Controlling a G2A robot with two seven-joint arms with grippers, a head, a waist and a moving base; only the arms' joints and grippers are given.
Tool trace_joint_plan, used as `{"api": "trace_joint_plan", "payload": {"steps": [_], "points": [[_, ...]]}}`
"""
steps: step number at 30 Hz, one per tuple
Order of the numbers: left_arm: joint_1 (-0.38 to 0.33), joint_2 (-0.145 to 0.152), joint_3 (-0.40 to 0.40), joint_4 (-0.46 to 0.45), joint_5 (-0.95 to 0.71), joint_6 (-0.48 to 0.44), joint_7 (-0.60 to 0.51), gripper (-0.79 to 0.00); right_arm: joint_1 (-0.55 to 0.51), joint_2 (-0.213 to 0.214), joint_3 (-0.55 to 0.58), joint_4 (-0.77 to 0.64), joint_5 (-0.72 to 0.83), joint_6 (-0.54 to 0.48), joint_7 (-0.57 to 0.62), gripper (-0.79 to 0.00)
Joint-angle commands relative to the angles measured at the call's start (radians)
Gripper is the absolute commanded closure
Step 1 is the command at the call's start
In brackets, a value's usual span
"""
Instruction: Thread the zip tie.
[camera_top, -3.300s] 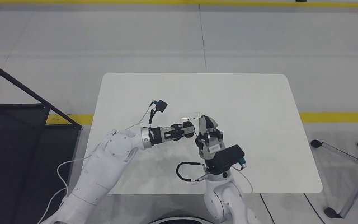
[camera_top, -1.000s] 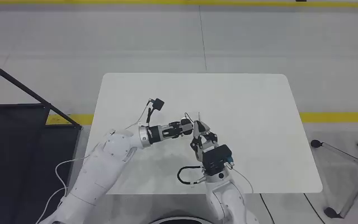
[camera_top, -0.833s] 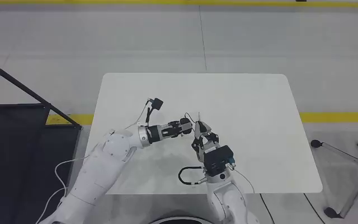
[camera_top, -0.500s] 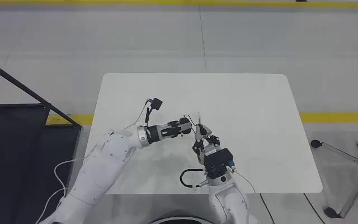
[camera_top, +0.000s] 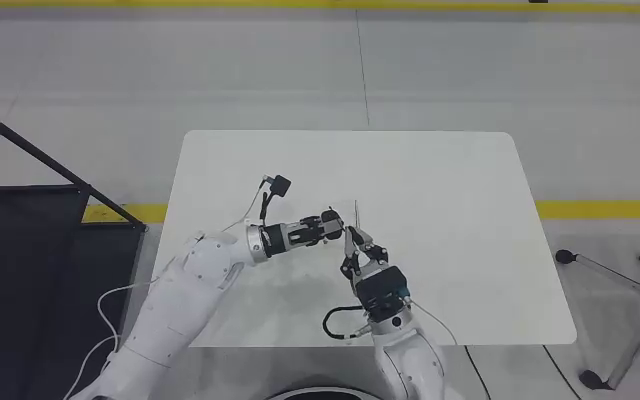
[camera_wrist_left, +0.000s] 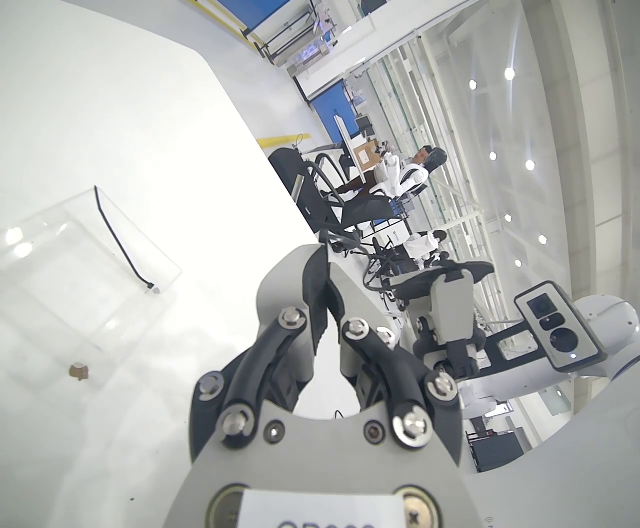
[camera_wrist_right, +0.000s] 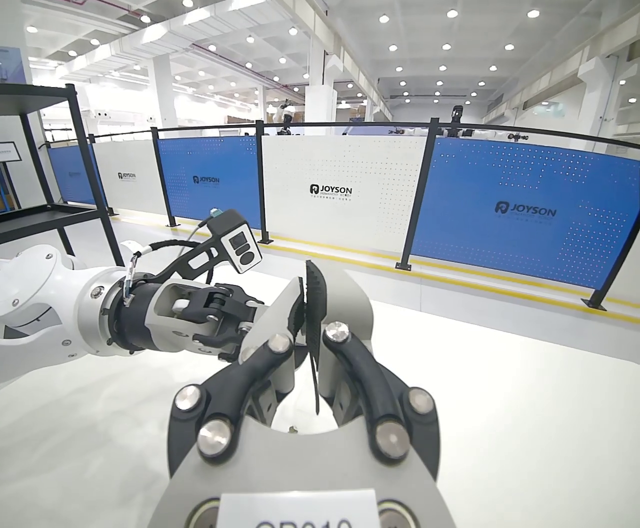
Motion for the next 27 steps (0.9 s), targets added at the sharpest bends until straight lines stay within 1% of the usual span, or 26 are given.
{"api": "trace_joint_plan", "payload": {"steps": [1,11,18,27], "points": [[0.000,0.000,0.000,0.001,0.001,-0.002,0.001,0.000,0.000,0.001,0.000,-0.001,0.000,-0.002,-0.001,0.000],[-0.001,0.001,-0.002,0.000,0.014,-0.006,0.012,0.000,-0.003,0.005,-0.001,-0.003,-0.004,-0.008,-0.005,0.000],[0.002,0.002,0.001,-0.007,0.060,-0.013,0.036,0.000,-0.007,0.008,-0.003,-0.007,-0.012,-0.011,-0.002,0.000],[0.017,0.003,-0.001,-0.026,0.146,-0.037,0.099,0.000,-0.006,0.009,-0.008,-0.007,-0.002,0.005,-0.018,0.000]]}}
